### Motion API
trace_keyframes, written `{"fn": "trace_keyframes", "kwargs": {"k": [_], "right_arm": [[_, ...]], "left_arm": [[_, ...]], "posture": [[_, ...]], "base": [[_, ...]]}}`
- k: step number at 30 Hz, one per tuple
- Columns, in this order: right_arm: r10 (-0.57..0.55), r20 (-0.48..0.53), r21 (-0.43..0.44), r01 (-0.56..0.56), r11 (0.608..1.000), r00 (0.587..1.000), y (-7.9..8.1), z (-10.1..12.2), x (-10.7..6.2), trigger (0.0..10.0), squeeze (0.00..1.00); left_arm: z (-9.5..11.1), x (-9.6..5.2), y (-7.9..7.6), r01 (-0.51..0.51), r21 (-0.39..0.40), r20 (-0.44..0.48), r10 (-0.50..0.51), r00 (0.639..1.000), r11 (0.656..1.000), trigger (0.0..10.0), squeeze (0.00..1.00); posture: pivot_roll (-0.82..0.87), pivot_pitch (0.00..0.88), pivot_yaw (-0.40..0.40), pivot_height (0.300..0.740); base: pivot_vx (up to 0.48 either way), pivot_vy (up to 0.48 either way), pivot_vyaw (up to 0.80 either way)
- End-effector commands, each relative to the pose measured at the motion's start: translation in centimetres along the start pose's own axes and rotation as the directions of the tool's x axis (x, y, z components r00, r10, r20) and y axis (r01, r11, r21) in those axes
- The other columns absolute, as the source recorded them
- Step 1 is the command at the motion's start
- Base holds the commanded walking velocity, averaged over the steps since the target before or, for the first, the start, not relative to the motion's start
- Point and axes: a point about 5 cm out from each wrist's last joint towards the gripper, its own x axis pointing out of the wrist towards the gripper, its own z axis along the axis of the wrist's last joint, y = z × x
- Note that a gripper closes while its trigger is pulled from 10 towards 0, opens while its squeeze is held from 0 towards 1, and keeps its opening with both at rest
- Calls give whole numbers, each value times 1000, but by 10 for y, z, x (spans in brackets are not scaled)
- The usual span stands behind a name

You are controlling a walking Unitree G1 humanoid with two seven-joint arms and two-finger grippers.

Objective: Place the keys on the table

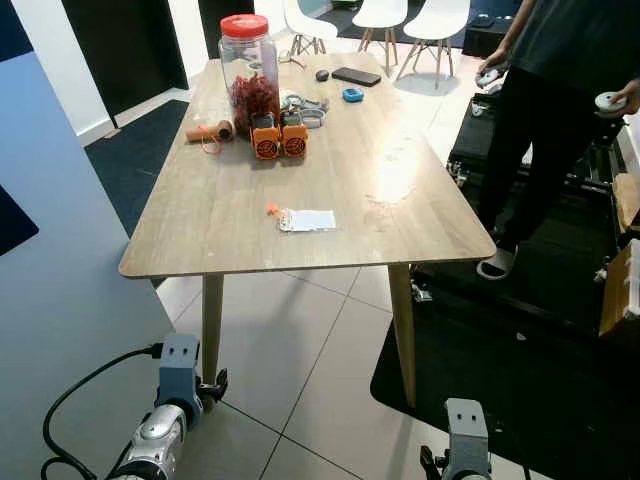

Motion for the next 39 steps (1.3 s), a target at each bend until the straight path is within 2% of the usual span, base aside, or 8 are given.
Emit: {"fn": "trace_keyframes", "kwargs": {"k": [1, 39], "right_arm": [[4, -3, 8, -4, 1000, 1000, 2, -1, 0, 10000, 0], [7, 9, 0, -7, 1000, 1000, 2, 2, 0, 10000, 0]], "left_arm": [[2, 1, -3, 8, 14, 6, -8, 1000, 1000, 10000, 0], [7, 2, -1, -10, -22, 43, 11, 999, 1000, 10000, 0]], "posture": [[37, 33, 0, 740], [38, 32, -5, 740]], "base": [[0, 0, 0], [0, 0, 0]]}}
